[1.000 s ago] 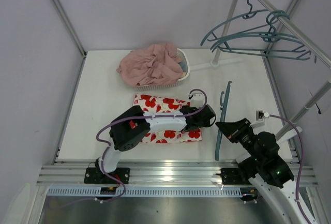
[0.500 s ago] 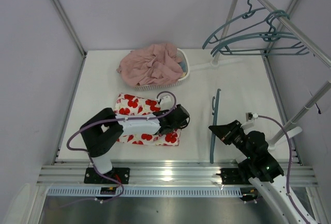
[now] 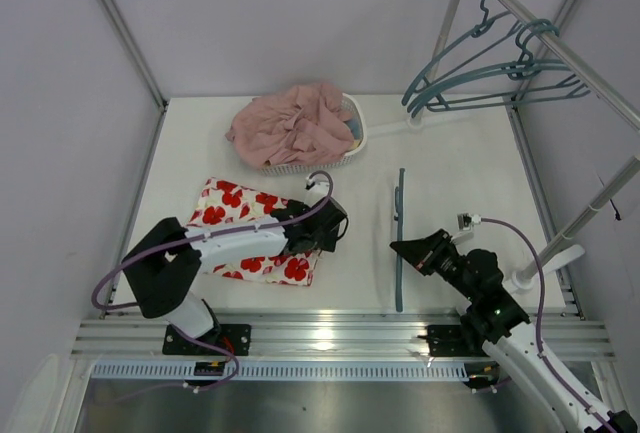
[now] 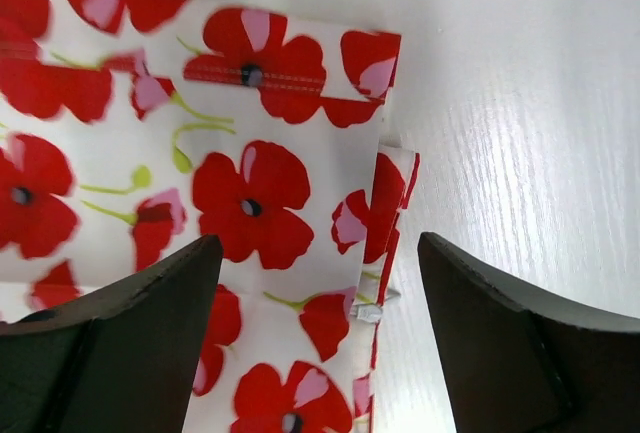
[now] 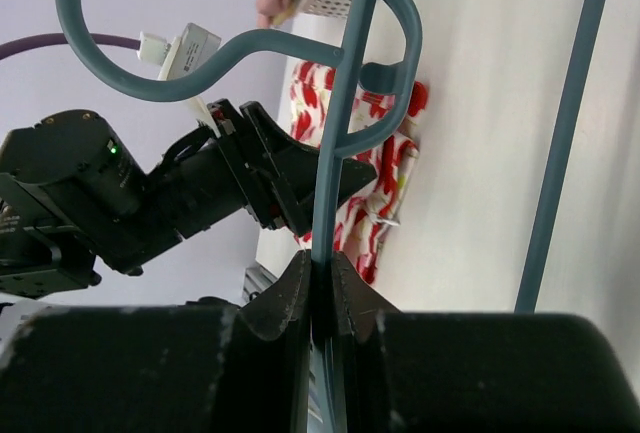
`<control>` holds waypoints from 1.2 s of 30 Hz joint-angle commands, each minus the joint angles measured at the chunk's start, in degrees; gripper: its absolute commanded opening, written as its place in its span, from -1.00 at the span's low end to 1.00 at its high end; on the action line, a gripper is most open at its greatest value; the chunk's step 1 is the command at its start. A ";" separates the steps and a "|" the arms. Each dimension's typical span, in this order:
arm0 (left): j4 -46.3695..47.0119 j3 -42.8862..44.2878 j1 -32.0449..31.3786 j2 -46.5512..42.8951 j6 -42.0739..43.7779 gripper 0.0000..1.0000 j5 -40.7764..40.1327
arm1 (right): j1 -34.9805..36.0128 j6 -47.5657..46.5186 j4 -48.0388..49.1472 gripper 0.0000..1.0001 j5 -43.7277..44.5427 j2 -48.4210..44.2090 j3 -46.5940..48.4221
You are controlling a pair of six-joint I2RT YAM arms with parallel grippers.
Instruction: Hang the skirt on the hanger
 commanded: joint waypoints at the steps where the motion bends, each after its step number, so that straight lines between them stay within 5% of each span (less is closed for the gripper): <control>1: -7.63 4.66 -0.24 -4.29 12.68 0.72 -2.24 | 0.32 -1.31 7.90 -1.00 -0.21 -0.01 0.54; 10: -5.90 4.14 -3.39 -1.49 18.14 0.64 2.15 | 1.90 1.15 11.77 -1.00 0.14 -0.45 -3.06; 19: -13.54 11.17 -4.72 15.90 14.19 0.69 -9.96 | 2.34 1.07 8.61 -1.00 2.16 -4.66 -2.54; 23: -12.41 9.59 -4.28 18.20 11.73 0.67 -8.67 | 2.34 1.07 6.41 -1.00 2.25 -5.98 -2.19; 28: -8.20 6.52 -2.00 15.92 11.98 0.40 -5.42 | 2.25 1.16 6.49 -1.00 2.34 -6.07 -2.54; 36: -2.12 1.07 0.99 12.40 14.71 -0.33 1.08 | 2.34 1.16 6.32 -1.00 2.95 -6.16 -2.54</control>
